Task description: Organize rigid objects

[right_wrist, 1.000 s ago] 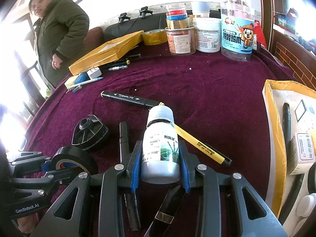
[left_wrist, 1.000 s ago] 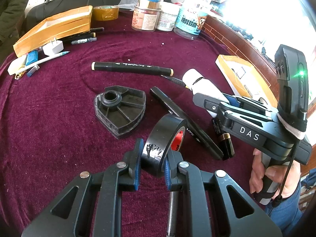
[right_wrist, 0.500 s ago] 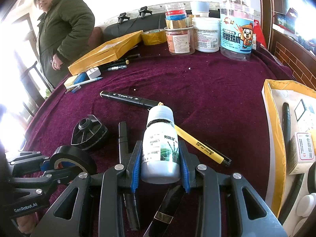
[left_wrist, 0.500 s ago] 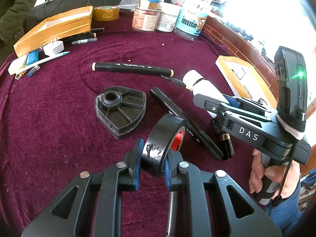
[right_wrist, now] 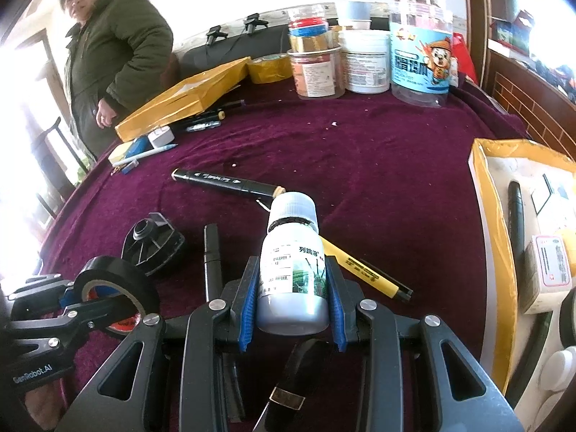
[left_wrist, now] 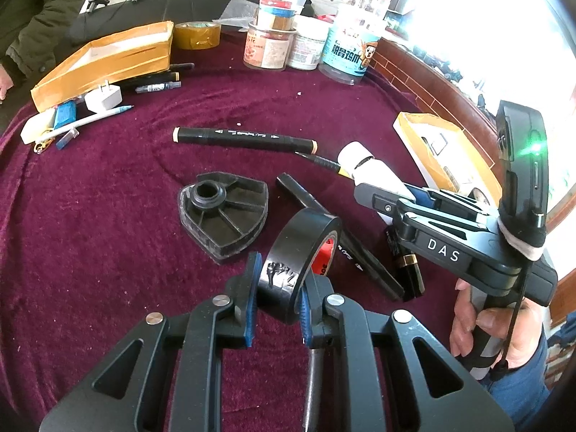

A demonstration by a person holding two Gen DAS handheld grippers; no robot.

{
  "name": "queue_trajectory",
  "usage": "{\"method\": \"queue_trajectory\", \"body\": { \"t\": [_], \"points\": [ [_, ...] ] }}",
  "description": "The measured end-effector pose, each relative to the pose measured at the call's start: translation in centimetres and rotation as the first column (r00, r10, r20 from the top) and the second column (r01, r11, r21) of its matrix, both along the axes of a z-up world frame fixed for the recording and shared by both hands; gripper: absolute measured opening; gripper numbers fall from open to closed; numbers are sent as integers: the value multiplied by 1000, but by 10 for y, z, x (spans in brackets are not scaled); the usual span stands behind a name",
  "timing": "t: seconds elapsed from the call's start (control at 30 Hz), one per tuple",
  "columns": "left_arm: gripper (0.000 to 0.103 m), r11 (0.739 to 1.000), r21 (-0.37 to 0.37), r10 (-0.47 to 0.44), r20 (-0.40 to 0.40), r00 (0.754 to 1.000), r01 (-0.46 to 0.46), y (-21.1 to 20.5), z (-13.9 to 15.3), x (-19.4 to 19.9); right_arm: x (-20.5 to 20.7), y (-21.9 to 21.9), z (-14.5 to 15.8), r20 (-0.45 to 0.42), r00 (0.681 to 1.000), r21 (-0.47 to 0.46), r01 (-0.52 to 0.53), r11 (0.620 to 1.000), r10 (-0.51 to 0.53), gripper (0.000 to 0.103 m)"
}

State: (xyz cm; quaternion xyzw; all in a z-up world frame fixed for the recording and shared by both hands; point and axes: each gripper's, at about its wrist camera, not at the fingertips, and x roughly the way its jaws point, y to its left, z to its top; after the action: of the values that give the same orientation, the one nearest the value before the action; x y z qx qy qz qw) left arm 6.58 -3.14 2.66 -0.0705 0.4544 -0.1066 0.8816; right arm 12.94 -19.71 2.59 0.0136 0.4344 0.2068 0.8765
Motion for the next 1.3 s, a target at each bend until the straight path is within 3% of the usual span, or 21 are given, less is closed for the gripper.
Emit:
{"method": "queue_trajectory", "body": {
  "t": [0.2,0.53,0.8,0.97,1.13,1.3],
  "points": [
    [16,1000,-4,2,20,1000,-2,1,3,-2,-11,-10,8,-14,999,72,47,996,-46,30],
    [16,1000,-13,-23,47,999,24,-2,8,-10,-56,-22,22,-7,996,91,90,992,-90,30],
    [16,998,-25,-62,31,998,63,-16,20,-19,-83,-60,46,26,989,125,138,982,-143,30],
    [16,989,-38,-140,34,990,141,-53,43,-21,-86,-109,63,59,973,121,214,969,-223,30],
    [16,964,-52,-259,20,966,260,-119,62,-8,-67,-160,74,68,948,61,307,950,-311,30],
    [16,931,-77,-358,-22,933,356,-183,52,8,-32,-195,73,43,930,-4,365,931,-365,30]
  ]
}}
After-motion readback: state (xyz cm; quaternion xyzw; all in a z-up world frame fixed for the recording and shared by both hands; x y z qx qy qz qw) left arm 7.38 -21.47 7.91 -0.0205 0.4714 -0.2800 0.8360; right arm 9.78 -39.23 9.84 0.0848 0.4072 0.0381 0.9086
